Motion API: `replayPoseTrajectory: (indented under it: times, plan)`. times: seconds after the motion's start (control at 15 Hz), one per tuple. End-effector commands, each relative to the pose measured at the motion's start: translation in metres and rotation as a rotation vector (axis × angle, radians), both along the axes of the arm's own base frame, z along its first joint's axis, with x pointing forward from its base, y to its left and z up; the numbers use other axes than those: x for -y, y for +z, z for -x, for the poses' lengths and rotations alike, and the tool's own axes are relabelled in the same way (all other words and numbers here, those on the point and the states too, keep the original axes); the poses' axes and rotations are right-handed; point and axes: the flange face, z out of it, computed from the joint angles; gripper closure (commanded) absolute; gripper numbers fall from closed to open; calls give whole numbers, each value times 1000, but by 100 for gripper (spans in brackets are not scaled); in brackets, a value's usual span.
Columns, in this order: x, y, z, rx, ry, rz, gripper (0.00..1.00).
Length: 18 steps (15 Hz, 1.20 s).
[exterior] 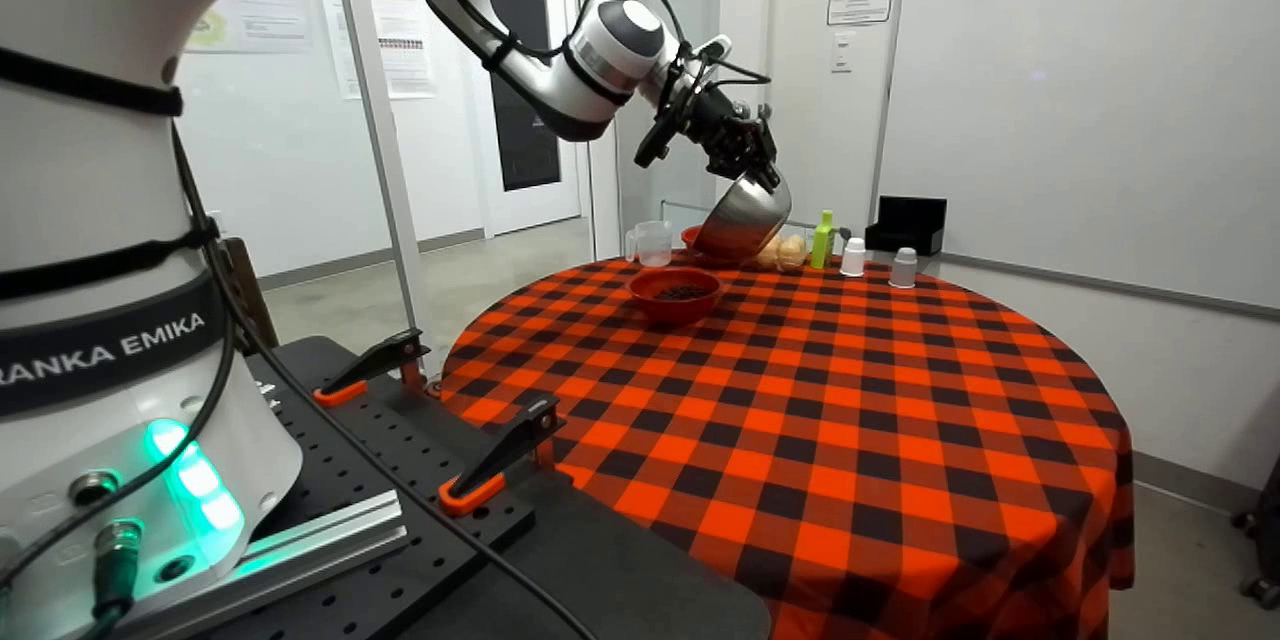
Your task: Pour the contents in the silver bowl into the red bowl
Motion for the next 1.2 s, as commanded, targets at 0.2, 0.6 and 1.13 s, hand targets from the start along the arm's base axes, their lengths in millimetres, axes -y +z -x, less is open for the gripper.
replayPoseTrajectory:
  times: [0.2,0.6,1.13]
  plan:
    - [30,24,-15,-2,-112,-287,99]
    - [71,24,-22,23,-243,-511,99]
    - [135,-8,-20,99,-452,-859,99]
